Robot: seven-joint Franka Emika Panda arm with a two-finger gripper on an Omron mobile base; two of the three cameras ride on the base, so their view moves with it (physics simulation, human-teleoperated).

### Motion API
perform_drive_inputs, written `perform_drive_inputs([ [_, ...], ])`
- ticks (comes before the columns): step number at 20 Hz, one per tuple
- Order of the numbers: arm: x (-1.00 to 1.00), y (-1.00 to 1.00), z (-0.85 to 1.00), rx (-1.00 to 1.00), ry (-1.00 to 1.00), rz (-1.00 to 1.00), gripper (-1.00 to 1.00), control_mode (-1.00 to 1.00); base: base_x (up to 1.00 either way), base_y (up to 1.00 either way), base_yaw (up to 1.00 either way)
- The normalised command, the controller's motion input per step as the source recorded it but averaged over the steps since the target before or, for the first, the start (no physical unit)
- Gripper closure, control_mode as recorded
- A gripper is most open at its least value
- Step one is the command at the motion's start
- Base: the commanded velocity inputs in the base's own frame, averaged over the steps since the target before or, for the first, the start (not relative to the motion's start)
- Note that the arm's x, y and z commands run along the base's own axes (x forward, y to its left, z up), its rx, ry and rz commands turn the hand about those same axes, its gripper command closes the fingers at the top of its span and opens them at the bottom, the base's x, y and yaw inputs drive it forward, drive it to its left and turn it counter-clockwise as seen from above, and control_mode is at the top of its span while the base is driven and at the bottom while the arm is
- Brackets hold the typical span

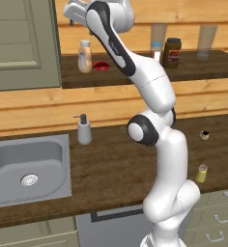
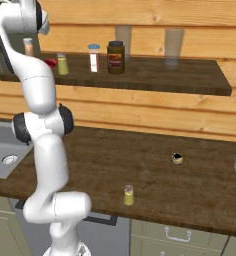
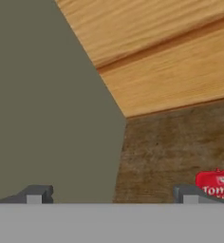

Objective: Put the shaker and condiment bottle from the counter next to their counterparts in the cabinet.

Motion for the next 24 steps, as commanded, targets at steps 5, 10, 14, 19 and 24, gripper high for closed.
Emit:
perform_drive_inputs([
  [5, -0.18, -0.01, 0.10, 0.01, 0.00, 0.00, -1.00, -1.00, 0.00, 0.00, 0.00],
  [10, -0.94, -0.13, 0.30, 0.00, 0.00, 0.00, -1.00, -1.00, 0.00, 0.00, 0.00],
  [14, -1.00, -0.26, -0.37, -0.04, 0.00, 0.00, -1.00, -1.00, 0.00, 0.00, 0.00],
  [19, -0.94, -0.30, -0.65, -0.04, -0.01, 0.00, -1.00, -1.00, 0.00, 0.00, 0.00],
  [24, -0.20, -0.01, -0.02, 0.00, -0.02, 0.00, -1.00, -1.00, 0.00, 0.00, 0.00],
])
